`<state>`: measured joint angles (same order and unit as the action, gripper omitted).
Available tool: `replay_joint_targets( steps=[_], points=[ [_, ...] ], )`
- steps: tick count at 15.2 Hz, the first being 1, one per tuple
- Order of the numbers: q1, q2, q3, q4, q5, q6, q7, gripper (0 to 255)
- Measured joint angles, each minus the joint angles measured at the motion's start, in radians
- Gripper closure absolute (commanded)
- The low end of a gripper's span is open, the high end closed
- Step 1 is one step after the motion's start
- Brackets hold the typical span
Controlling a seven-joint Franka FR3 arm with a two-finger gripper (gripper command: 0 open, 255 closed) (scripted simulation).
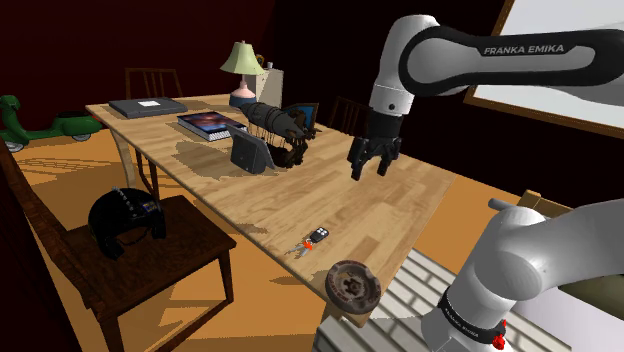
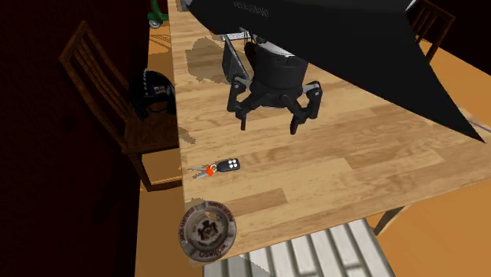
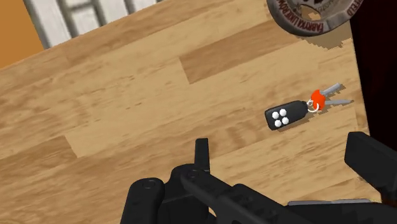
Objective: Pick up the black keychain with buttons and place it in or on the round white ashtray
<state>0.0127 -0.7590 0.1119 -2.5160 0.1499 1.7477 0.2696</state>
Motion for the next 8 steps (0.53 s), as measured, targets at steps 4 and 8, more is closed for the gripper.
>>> replay_joint_targets(
  steps=[4,8],
  points=[
    [-0.003,0.079,0.084,-0.054,0.033,0.140,0.116,0],
    [-0.011,0.186,0.172,-0.087,0.055,0.285,0.239,0]
  ],
)
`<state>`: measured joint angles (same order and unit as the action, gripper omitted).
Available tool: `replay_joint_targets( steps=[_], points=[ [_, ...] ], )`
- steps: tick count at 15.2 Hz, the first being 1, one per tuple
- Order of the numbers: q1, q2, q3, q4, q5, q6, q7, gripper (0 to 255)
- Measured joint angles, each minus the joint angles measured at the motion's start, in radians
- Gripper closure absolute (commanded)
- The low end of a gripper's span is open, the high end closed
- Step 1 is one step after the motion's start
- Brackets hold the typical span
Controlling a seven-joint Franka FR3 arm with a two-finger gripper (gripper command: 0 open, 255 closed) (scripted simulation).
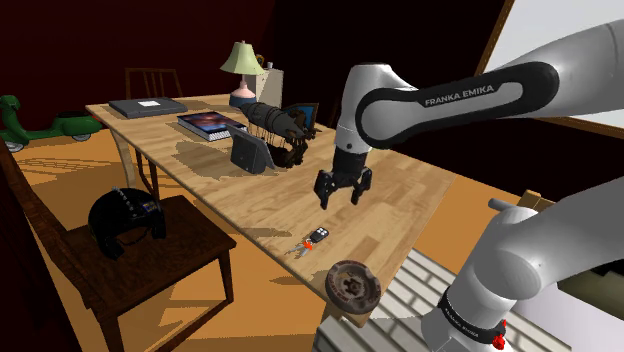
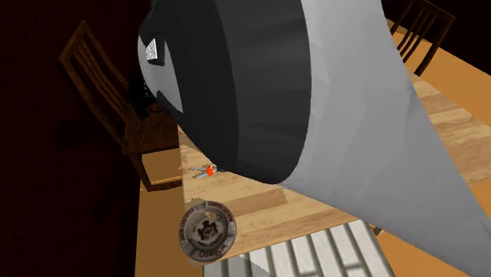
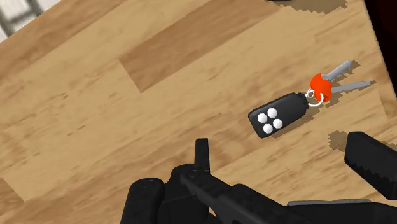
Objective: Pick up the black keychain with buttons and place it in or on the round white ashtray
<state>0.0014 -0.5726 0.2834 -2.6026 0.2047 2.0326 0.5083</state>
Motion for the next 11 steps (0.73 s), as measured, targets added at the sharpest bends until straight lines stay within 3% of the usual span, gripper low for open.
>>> replay_joint_targets(
  steps=[5,11],
  points=[
    [-0.030,0.185,0.096,0.020,-0.017,0.166,0.150,0],
    [-0.035,0.246,0.119,-0.025,-0.021,0.272,0.173,0]
  ],
)
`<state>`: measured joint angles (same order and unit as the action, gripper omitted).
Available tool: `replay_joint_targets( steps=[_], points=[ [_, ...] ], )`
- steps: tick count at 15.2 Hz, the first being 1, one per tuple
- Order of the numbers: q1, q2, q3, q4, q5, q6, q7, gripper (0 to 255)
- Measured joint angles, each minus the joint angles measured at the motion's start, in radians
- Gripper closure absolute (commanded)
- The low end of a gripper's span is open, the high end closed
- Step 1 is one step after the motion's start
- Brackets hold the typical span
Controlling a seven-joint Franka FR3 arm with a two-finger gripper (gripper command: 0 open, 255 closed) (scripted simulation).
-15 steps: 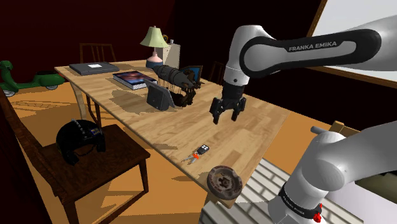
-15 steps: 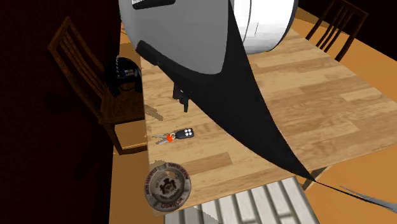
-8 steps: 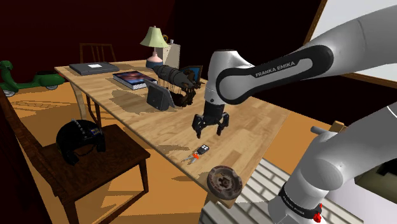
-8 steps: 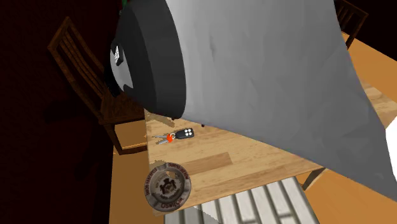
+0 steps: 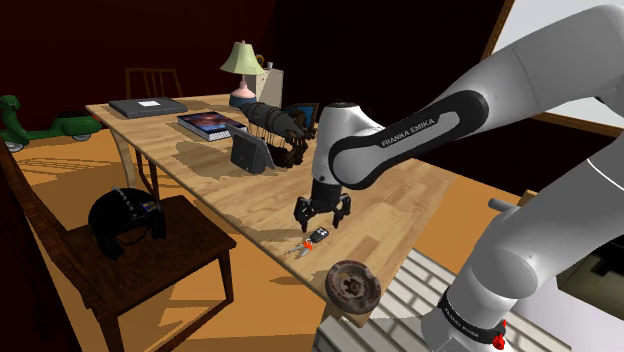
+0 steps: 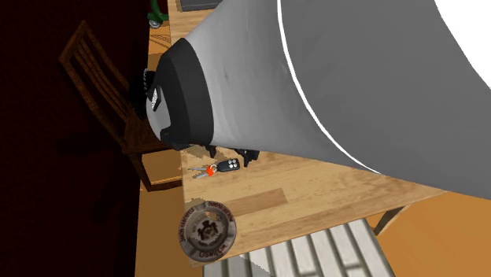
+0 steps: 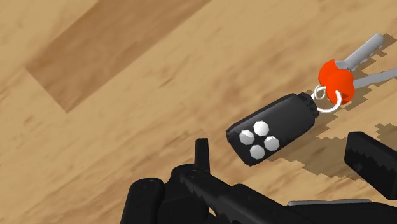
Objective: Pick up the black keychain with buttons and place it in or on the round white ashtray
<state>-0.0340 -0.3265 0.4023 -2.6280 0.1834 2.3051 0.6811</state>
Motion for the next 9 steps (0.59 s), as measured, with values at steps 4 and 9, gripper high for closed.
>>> replay_joint_targets(
  steps=[4,9],
  points=[
    [-0.002,0.016,0.004,-0.008,-0.003,0.024,0.003,0],
    [-0.002,0.018,0.004,-0.008,-0.003,0.026,0.003,255]
  ],
)
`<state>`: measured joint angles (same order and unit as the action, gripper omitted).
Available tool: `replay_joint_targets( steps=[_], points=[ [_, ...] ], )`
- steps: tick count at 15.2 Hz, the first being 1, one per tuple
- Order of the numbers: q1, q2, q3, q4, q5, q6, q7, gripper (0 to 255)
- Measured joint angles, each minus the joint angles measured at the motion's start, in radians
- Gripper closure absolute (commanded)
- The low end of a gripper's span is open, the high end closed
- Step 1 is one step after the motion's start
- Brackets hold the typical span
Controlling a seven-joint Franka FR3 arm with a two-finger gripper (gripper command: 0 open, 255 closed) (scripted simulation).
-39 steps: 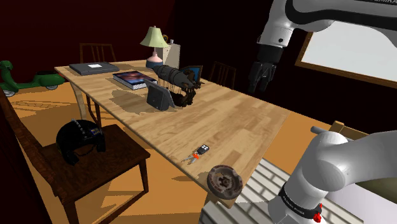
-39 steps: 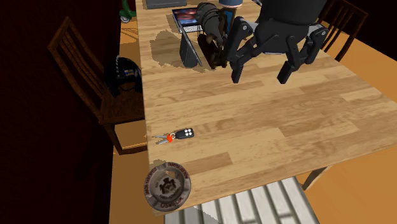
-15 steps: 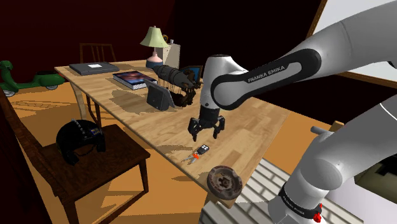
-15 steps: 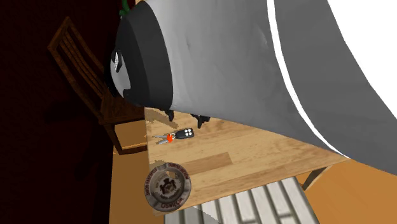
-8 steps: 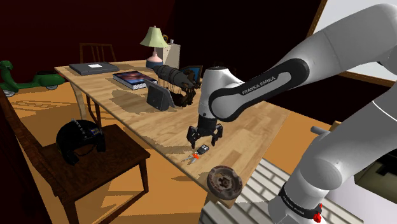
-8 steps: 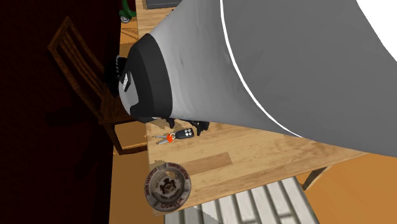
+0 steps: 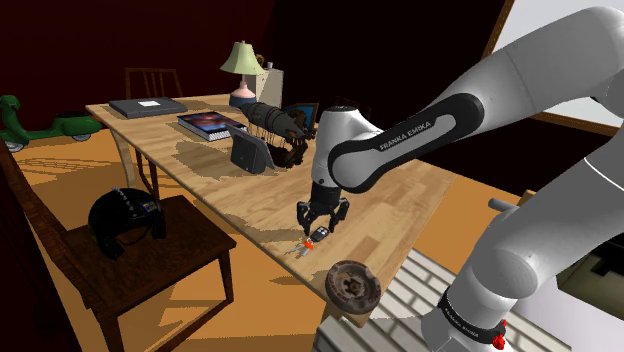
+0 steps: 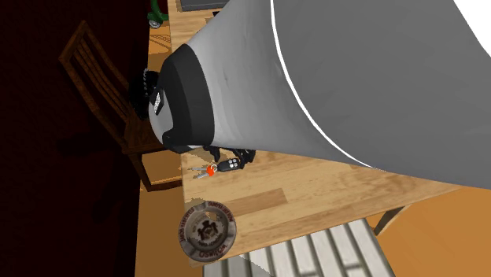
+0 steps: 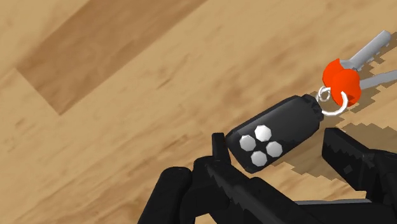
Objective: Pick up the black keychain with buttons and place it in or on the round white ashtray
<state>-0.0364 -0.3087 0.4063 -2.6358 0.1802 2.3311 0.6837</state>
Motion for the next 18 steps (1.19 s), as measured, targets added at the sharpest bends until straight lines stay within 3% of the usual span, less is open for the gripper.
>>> replay_joint_targets(
  steps=[10,18],
  points=[
    [0.000,-0.005,-0.001,0.002,0.001,-0.007,-0.001,255],
    [0.005,-0.076,-0.022,0.052,0.007,-0.127,-0.012,255]
  ],
)
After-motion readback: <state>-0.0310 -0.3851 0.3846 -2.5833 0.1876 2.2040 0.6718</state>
